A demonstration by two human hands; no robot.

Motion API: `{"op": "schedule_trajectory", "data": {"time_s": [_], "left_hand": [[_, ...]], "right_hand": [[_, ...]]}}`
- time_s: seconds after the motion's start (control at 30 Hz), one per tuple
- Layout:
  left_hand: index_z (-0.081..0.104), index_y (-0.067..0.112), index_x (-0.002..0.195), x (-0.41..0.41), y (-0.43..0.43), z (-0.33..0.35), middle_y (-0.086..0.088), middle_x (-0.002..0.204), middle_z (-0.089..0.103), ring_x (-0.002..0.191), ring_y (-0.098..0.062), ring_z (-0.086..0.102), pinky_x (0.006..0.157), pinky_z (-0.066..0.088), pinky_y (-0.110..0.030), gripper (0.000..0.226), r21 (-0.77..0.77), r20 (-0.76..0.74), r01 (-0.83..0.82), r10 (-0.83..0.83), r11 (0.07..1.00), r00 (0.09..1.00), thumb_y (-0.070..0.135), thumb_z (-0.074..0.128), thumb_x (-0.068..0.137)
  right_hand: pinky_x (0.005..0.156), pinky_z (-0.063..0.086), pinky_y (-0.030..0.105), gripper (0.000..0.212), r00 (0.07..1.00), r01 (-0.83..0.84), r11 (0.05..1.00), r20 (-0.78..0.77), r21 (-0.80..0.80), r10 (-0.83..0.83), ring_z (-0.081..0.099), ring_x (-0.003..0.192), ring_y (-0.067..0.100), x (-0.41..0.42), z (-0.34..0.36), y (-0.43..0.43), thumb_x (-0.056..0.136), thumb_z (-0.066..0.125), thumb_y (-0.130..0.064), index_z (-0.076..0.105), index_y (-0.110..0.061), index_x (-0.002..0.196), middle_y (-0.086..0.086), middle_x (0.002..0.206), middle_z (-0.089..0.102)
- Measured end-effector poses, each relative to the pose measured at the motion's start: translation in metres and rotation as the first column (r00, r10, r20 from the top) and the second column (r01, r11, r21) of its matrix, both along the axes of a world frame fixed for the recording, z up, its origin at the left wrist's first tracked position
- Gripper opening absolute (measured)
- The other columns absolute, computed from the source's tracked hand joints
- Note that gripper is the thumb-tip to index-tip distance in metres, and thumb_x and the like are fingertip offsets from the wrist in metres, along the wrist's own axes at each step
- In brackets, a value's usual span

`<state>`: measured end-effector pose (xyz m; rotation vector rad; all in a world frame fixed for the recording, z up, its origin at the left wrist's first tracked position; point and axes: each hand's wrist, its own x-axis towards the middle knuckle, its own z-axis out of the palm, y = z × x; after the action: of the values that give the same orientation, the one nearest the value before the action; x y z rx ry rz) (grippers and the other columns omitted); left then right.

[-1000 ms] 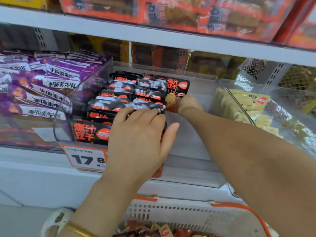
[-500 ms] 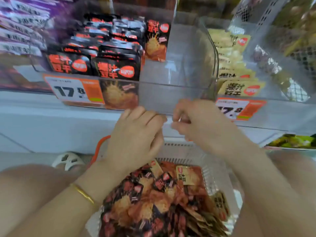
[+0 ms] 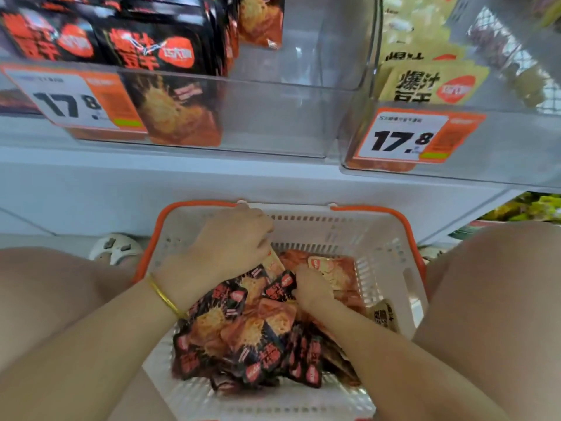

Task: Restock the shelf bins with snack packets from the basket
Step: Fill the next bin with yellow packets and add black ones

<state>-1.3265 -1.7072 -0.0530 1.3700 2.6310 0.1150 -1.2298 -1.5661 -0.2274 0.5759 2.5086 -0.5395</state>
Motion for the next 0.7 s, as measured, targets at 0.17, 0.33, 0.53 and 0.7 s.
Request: {"op": "schedule_trajectory", "data": {"time_s": [0.17,0.33,0.53,0.7], "left_hand": [[0.059,0.018,0.112,-0.004,-0.003,0.000,0.001,0.105,0.061,0.091,-0.018,0.058,0.076,0.053,-0.040,0.027,-0.097,0.055,-0.052,0.058,0.994,0.997,0.032,0.044,0.094],[0.050,0.017,0.124,-0.004,-0.002,0.013,-0.002,0.123,0.057,0.108,-0.022,0.056,0.088,0.049,-0.040,0.040,-0.084,0.327,-0.118,0.140,0.989,0.935,0.036,0.058,0.090],[0.056,0.020,0.089,-0.003,-0.008,0.083,-0.003,0.093,0.064,0.090,-0.024,0.059,0.079,0.047,-0.034,0.017,0.271,0.430,-0.242,0.108,0.932,0.896,0.018,0.071,0.081],[0.063,0.013,0.083,-0.009,-0.025,0.158,0.001,0.075,0.072,0.062,-0.004,0.064,0.063,0.054,-0.024,0.012,0.571,0.565,-0.365,-0.029,0.736,0.824,0.006,0.072,0.079]], "right_hand": [[0.059,0.035,0.028,0.011,0.999,-0.047,0.987,-0.009,-0.153,0.046,0.060,0.092,0.028,-0.018,0.056,0.015,0.086,0.062,-0.012,0.056,-0.009,0.077,0.006,0.080,0.058],[0.070,0.036,0.028,0.018,0.974,-0.055,0.942,-0.226,-0.331,-0.023,0.058,0.089,0.022,-0.023,0.154,0.027,0.086,0.064,-0.010,0.066,0.000,0.101,0.013,0.096,0.066],[0.085,0.050,0.026,0.025,0.890,-0.050,0.734,-0.363,-0.677,-0.274,0.064,0.090,0.015,-0.003,0.231,0.024,0.083,0.069,-0.007,0.066,-0.009,0.107,0.002,0.099,0.069],[0.075,0.052,0.044,0.031,0.812,-0.196,0.727,-0.525,-0.658,-0.257,0.062,0.080,0.015,-0.003,0.298,0.008,0.066,0.078,-0.022,0.067,-0.015,0.094,0.011,0.087,0.069]]}}
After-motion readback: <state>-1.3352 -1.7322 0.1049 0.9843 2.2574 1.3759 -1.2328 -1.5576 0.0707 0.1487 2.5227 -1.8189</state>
